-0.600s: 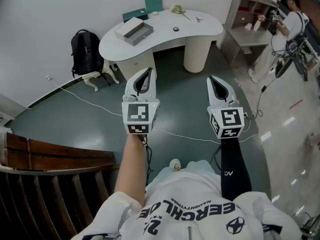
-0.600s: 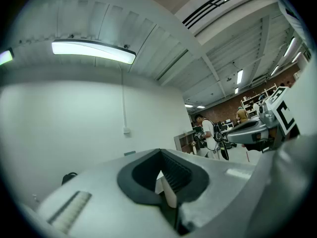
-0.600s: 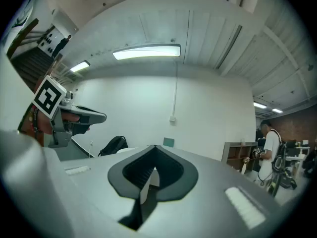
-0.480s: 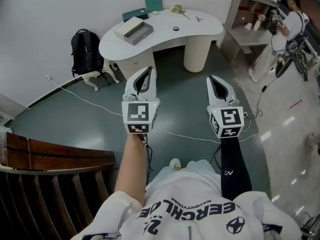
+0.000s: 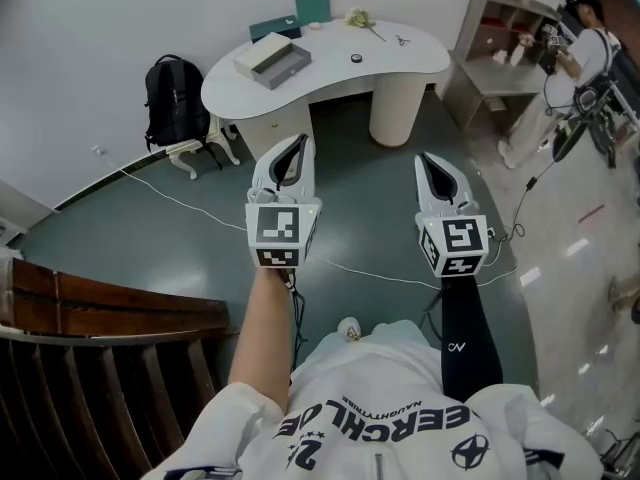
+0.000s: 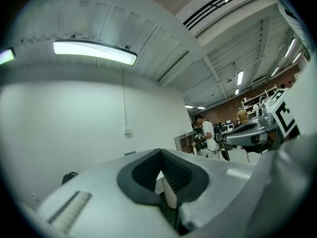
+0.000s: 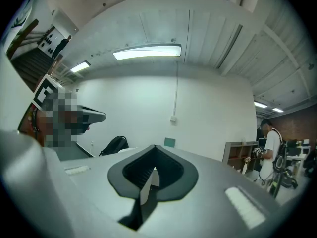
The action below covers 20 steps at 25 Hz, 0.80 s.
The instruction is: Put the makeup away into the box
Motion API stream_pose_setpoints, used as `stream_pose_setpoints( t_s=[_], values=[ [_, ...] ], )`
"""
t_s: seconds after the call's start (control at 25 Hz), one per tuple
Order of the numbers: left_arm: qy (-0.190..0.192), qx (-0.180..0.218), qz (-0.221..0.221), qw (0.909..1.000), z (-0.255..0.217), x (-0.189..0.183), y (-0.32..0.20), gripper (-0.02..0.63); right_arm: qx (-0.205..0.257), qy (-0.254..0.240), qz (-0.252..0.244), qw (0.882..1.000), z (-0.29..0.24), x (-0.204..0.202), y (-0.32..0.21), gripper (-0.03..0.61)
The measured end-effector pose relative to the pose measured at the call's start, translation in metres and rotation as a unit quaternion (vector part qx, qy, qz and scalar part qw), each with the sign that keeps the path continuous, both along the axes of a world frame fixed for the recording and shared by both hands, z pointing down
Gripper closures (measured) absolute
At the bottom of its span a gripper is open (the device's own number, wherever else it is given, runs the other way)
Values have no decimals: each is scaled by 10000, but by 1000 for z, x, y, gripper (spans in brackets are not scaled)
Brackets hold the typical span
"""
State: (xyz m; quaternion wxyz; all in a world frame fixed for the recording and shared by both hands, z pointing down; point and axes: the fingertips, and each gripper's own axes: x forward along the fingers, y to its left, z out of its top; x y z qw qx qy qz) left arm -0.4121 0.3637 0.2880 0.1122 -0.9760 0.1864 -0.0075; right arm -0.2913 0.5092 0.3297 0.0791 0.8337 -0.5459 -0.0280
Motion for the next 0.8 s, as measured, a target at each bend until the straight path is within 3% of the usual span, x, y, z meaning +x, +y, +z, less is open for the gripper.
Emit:
stream_pose_setpoints(
  t_s=[0.2, 0.32, 0.4, 0.8],
  values=[
    [23, -15, 9, 10000, 0, -4, -3, 612, 33, -21, 32, 10000, 4, -4, -4, 545],
    [-2, -49, 25, 10000, 2, -3, -7, 612, 108, -21, -30, 9999, 4, -7, -7, 361],
    [-12, -91, 36, 10000, 3, 0, -10, 612, 141, 14, -21, 9999, 3, -6, -8, 332],
    [0, -125, 61, 9999, 8, 26, -16, 612, 84, 4, -15, 10000, 11, 19, -16, 327]
  ],
)
